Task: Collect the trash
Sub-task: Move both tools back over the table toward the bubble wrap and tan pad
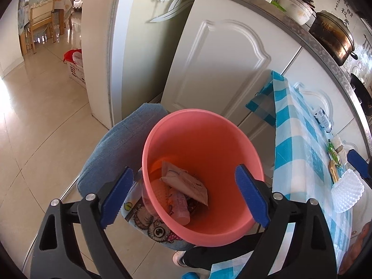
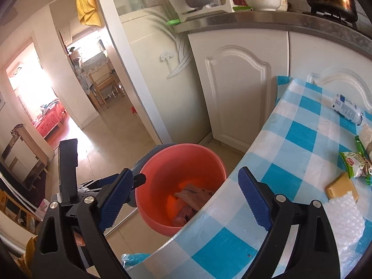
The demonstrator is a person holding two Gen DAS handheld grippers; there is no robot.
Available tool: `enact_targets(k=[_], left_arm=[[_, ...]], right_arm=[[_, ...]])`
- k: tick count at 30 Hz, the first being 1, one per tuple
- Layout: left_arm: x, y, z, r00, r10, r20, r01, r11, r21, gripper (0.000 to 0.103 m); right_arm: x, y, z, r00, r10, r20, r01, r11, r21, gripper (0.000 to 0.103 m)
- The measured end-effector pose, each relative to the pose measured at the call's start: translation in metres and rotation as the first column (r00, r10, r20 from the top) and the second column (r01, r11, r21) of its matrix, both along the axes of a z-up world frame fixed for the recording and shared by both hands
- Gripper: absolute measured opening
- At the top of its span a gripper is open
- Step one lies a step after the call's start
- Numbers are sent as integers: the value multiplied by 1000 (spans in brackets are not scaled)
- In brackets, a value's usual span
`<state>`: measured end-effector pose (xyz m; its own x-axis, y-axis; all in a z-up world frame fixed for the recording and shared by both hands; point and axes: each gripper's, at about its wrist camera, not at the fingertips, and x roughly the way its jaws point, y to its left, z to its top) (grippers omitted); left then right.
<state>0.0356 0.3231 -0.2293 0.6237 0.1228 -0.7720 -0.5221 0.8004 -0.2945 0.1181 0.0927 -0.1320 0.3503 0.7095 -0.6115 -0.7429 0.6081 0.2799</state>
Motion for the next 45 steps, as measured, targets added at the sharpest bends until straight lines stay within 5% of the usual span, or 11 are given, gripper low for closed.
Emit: enact_targets(k=[23, 45], left_arm=[[3, -79, 44, 990, -131, 54, 133, 991, -33, 90], [27, -165, 70, 959, -283, 18, 283, 959, 24, 90]], right_arm=[[-7, -104, 0, 989, -144, -32, 148, 973, 180, 94], [34, -223, -8, 940, -323, -109, 341, 892, 298, 94]])
